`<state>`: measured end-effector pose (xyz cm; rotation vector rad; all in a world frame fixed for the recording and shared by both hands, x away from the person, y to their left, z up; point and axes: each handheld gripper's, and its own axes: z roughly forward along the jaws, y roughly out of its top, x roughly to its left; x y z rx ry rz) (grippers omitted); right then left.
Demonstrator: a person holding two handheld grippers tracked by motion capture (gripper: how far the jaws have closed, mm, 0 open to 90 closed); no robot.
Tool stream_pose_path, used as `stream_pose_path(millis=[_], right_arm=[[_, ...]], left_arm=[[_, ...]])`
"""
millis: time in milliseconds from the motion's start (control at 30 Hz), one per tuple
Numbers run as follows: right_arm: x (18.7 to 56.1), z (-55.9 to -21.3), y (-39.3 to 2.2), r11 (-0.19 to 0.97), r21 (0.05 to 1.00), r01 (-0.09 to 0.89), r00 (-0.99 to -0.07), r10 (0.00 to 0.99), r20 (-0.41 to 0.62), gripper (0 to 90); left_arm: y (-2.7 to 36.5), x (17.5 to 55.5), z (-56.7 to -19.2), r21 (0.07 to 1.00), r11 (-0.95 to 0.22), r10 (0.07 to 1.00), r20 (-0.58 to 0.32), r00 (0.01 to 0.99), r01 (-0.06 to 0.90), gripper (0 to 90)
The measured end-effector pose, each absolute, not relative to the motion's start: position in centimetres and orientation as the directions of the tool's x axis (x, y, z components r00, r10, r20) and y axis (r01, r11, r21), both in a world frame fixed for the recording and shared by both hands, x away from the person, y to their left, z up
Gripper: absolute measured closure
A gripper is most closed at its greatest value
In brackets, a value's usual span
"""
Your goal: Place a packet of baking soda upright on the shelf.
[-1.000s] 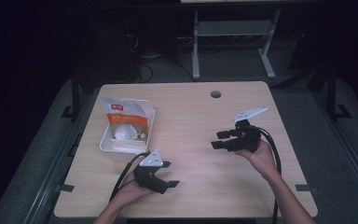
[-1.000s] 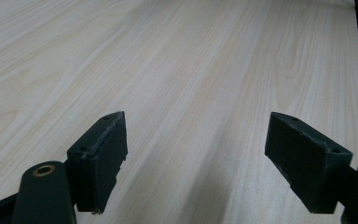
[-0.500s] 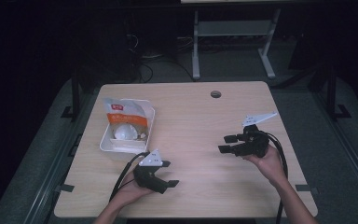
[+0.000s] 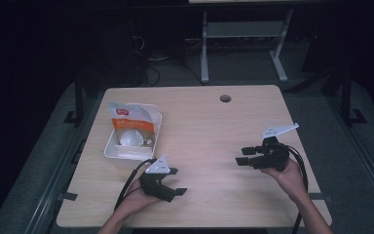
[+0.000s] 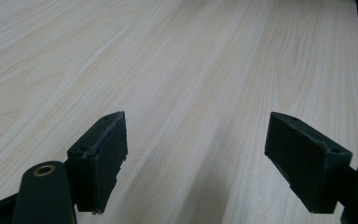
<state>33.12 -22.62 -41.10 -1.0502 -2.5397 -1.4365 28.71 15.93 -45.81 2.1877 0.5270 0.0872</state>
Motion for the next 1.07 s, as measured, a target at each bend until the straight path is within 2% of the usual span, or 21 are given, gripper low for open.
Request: stream_pose_path(millis=[533, 1067], right_arm=[[31.2, -43.2, -24.6, 0.316, 0.722, 0.615, -0.735, 0.562, 0.38, 39.5], [29.2, -44.6, -25.3, 0.302, 0.734, 0.609, -0.729, 0.577, 0.368, 37.0]], left_arm=[[15.9, 28.8, -45.9, 0.765, -0.544, 0.401, -0.124, 0.908, 0.345, 21.1], [15.7, 28.6, -45.9, 0.766, -0.545, 0.398, -0.122, 0.909, 0.341, 21.2]])
